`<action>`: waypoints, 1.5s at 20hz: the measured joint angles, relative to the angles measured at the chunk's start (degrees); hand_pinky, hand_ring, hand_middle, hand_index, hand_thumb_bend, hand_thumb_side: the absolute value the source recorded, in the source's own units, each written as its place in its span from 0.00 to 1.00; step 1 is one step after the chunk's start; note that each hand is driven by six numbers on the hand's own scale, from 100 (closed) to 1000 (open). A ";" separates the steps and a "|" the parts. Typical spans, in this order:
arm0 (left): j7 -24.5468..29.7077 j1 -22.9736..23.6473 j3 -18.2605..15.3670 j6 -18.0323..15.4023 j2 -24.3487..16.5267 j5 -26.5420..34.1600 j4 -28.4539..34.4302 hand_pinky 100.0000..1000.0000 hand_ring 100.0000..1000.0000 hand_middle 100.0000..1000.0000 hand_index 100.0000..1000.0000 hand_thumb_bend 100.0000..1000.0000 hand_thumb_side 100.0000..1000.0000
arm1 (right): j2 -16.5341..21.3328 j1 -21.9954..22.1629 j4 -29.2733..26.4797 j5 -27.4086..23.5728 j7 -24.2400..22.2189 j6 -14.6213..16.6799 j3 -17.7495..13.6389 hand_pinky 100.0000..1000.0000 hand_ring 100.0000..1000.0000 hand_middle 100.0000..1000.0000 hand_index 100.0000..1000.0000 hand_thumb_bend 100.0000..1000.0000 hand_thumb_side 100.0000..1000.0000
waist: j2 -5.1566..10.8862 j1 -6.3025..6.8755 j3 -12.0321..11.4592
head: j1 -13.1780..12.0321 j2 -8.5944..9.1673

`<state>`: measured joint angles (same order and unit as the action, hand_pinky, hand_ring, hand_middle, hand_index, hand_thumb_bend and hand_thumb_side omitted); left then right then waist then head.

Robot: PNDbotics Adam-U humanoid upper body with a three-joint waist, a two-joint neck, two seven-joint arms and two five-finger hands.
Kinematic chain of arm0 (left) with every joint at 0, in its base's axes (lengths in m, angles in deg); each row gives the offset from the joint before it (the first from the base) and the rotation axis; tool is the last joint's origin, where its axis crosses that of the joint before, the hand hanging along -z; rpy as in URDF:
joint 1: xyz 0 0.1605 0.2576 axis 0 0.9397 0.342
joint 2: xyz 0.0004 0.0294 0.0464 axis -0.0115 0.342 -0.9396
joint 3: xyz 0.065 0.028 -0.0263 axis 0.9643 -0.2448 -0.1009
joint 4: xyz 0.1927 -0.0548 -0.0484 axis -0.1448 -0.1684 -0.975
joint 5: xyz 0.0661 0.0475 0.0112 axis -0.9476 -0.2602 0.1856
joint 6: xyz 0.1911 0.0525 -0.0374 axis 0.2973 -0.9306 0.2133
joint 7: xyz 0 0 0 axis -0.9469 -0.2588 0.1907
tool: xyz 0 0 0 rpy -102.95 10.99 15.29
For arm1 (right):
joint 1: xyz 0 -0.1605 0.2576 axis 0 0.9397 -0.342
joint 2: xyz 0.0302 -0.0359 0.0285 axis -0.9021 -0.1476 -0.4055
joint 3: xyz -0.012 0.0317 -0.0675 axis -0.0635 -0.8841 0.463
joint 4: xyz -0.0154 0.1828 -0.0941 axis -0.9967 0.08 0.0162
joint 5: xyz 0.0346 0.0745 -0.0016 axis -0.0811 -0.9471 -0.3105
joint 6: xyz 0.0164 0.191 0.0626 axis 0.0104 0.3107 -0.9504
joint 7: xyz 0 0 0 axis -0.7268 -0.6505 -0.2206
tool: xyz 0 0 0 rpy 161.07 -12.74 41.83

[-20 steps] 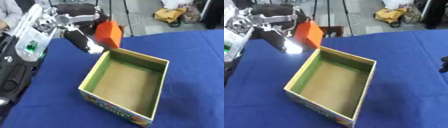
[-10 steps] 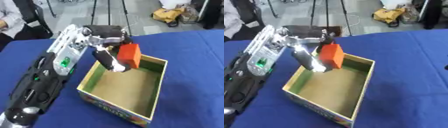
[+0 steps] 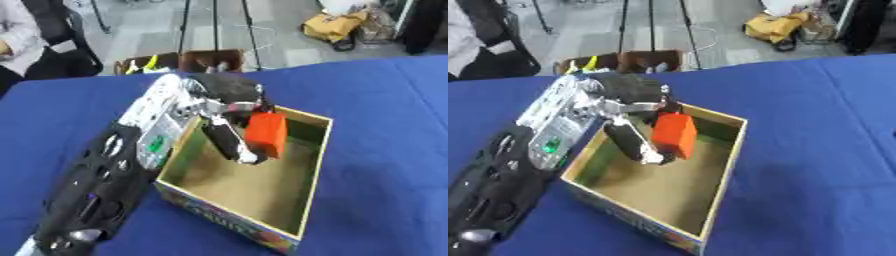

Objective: Pick up objects on the table and place them in the box.

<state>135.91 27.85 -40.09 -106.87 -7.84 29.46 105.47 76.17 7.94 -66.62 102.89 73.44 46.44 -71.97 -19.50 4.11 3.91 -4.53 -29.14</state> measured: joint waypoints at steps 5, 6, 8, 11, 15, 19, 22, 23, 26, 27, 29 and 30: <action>-0.67 0.49 0.68 -0.67 0.55 -1.63 -1.71 0.22 0.40 0.34 0.52 0.00 0.49 | -0.14 0.00 0.00 0.00 0.19 -0.10 0.00 0.61 0.35 0.34 0.49 0.45 1.00 | -0.26 0.06 0.06 | 0.04 0.00; -0.76 0.57 0.85 -0.76 0.67 -1.85 -1.97 0.24 0.42 0.35 0.54 0.00 0.52 | -0.18 0.00 0.00 0.00 0.21 -0.12 -0.01 0.61 0.35 0.34 0.49 0.45 1.00 | -0.26 0.08 0.06 | 0.04 0.01; -1.01 0.78 1.21 -1.01 0.92 -2.36 -2.37 0.27 0.43 0.37 0.58 0.00 0.61 | -0.29 0.01 0.00 0.00 0.23 -0.13 -0.01 0.61 0.35 0.34 0.49 0.45 1.00 | -0.26 0.14 0.06 | 0.07 0.02; -1.49 1.05 1.70 -1.49 0.97 -3.07 -3.22 0.31 0.47 0.41 0.63 0.00 0.70 | -0.38 0.03 0.00 0.00 0.28 -0.17 -0.01 0.61 0.35 0.34 0.49 0.45 1.00 | -0.26 0.18 0.06 | 0.13 0.02; -2.02 1.39 1.72 -2.02 1.01 -4.45 -4.11 0.40 0.57 0.55 0.77 0.02 0.77 | -0.38 0.07 0.00 0.00 0.34 -0.24 -0.01 0.61 0.35 0.34 0.49 0.45 1.00 | -0.26 0.18 0.06 | 0.17 0.02; -2.34 1.47 1.69 -2.34 1.41 -6.11 -4.40 0.53 0.73 0.77 0.98 0.25 0.73 | -0.39 0.35 0.00 0.00 0.35 -0.24 -0.01 0.61 0.35 0.34 0.49 0.45 1.00 | -0.27 0.19 0.04 | 0.21 0.02; -2.63 1.46 1.66 -2.63 1.41 -8.63 -4.49 0.61 0.78 0.84 1.00 0.39 0.67 | -0.39 0.46 0.00 0.00 0.35 -0.24 -0.01 0.61 0.35 0.34 0.49 0.44 1.00 | -0.27 0.22 0.04 | 0.28 0.02; -2.78 1.46 1.63 -2.78 1.41 -9.58 -4.72 0.64 0.80 0.86 1.00 0.40 0.67 | -0.40 0.46 0.00 0.00 0.35 -0.24 -0.01 0.61 0.35 0.34 0.49 0.44 1.00 | -0.27 0.25 0.04 | 0.30 0.02; -3.23 1.46 1.14 -3.23 1.43 -11.61 -5.17 0.65 0.81 0.87 1.00 0.41 0.71 | -0.41 0.47 0.00 0.00 0.43 -0.33 -0.01 0.61 0.35 0.34 0.49 0.44 1.00 | -0.26 0.31 0.04 | 0.32 0.02; -3.27 1.46 0.84 -3.27 1.45 -11.73 -5.15 0.65 0.81 0.87 1.00 0.40 0.72 | -0.42 0.48 0.00 0.00 0.45 -0.33 -0.01 0.61 0.35 0.34 0.49 0.45 1.00 | -0.25 0.31 0.04 | 0.32 0.02; -3.21 1.45 0.17 -3.21 1.45 -11.23 -4.47 0.61 0.78 0.83 1.00 0.34 0.75 | -0.44 0.49 0.00 0.00 0.47 -0.34 -0.01 0.61 0.35 0.34 0.49 0.44 1.00 | -0.24 0.30 0.02 | 0.34 0.02; -3.05 1.44 -0.21 -3.05 1.45 -10.39 -3.57 0.59 0.76 0.79 0.98 0.26 0.75 | -0.44 0.49 0.00 0.00 0.48 -0.34 -0.01 0.61 0.35 0.34 0.49 0.44 1.00 | -0.22 0.30 -0.02 | 0.37 0.02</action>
<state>132.87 29.29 -40.30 -109.91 -6.39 19.08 101.90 75.73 8.44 -66.63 102.90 73.92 46.11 -71.99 -19.72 4.40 3.89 -4.15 -29.11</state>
